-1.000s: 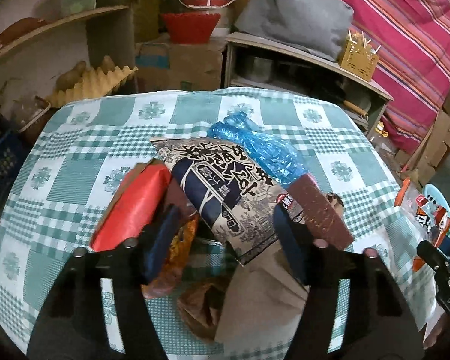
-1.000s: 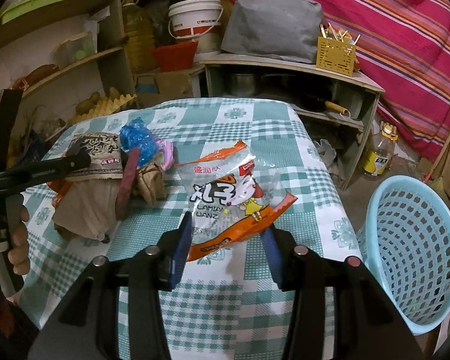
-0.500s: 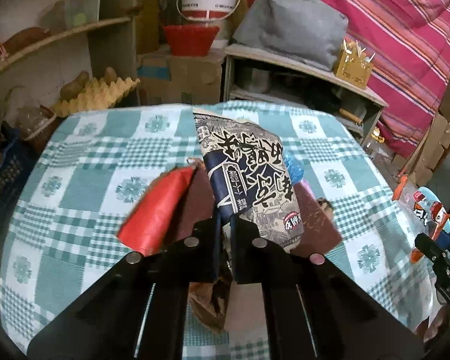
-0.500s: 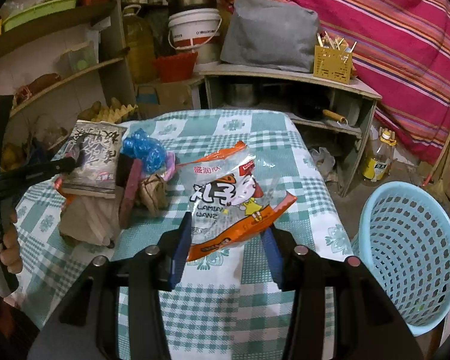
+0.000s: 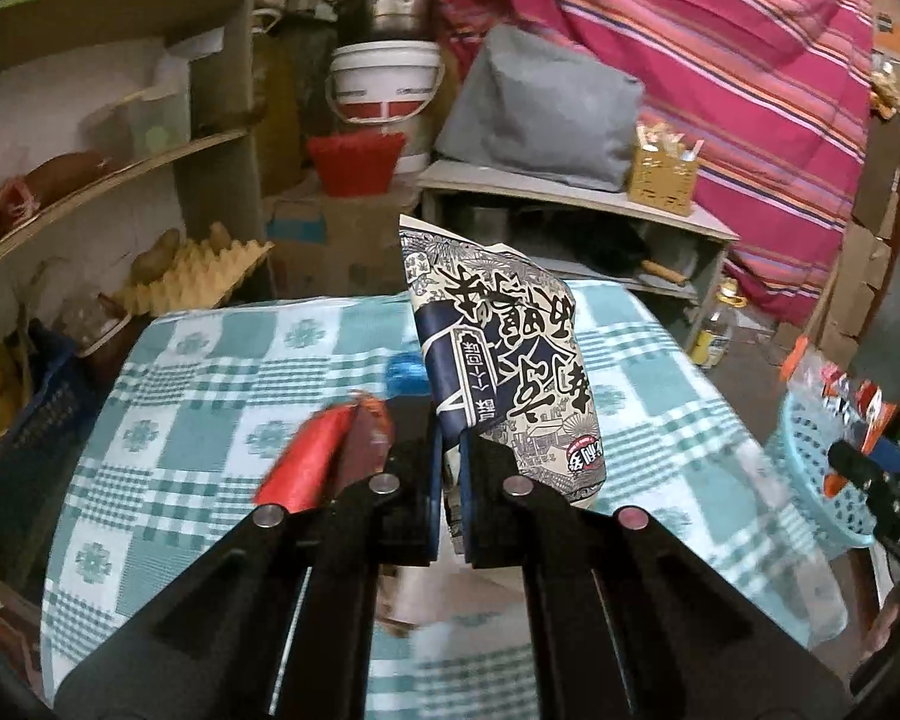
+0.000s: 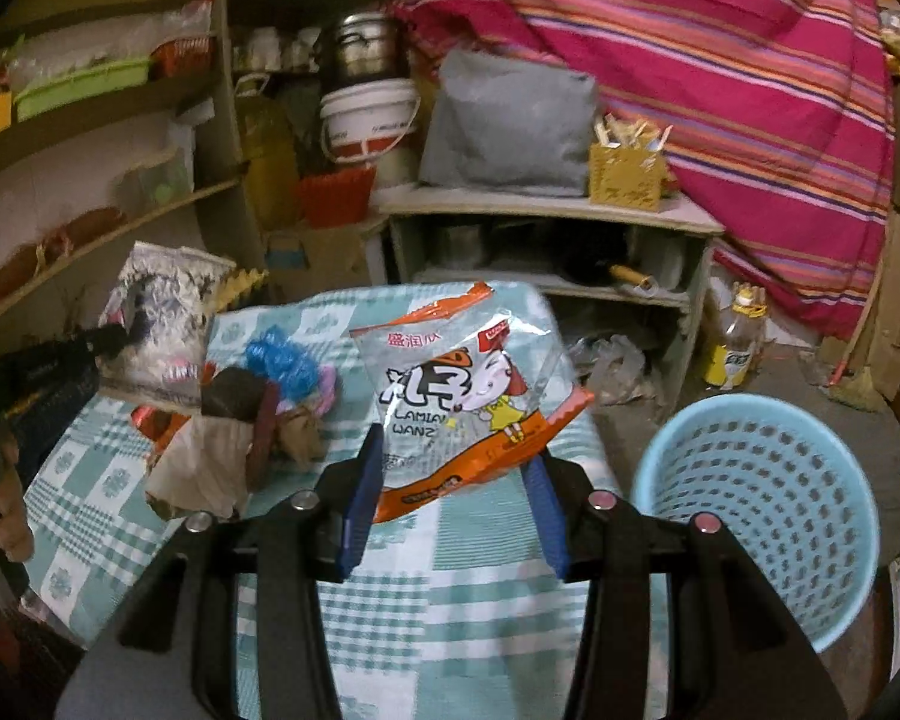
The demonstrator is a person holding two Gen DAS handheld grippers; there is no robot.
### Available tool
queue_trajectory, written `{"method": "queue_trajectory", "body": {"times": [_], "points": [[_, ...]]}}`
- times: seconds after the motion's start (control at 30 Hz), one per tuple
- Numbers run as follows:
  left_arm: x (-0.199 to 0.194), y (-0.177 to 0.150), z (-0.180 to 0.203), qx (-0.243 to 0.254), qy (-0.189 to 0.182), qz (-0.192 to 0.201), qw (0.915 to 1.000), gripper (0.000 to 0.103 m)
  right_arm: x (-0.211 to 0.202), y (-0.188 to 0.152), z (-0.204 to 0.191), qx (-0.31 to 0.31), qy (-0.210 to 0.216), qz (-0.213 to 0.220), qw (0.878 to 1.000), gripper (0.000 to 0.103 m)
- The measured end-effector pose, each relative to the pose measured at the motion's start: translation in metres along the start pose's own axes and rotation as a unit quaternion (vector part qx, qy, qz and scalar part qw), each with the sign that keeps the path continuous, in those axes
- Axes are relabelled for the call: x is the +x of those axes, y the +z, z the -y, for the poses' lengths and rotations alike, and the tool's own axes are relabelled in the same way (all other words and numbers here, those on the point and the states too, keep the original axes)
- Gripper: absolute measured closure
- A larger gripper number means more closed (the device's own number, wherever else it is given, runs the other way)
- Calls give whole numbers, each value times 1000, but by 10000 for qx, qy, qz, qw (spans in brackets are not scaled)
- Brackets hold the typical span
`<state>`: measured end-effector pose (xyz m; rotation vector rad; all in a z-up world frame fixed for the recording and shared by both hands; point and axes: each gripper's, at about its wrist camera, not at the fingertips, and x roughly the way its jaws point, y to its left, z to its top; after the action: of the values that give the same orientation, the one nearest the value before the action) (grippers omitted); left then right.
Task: Collect trash
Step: 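Carry both wrappers over the blue basket and open both tools to drop them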
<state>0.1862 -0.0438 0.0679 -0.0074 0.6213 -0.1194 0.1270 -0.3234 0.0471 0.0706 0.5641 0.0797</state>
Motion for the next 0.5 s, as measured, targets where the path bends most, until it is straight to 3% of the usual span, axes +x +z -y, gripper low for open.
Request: {"method": "queue_trajectory", "body": {"times": [0.27, 0.5], "points": [[0, -4, 88, 269, -668, 48, 9974, 100, -42, -4, 86, 195, -737, 26, 9971, 58], [10, -20, 186, 689, -1314, -48, 9889, 100, -63, -21, 165, 438, -1293, -199, 9904, 58]]}}
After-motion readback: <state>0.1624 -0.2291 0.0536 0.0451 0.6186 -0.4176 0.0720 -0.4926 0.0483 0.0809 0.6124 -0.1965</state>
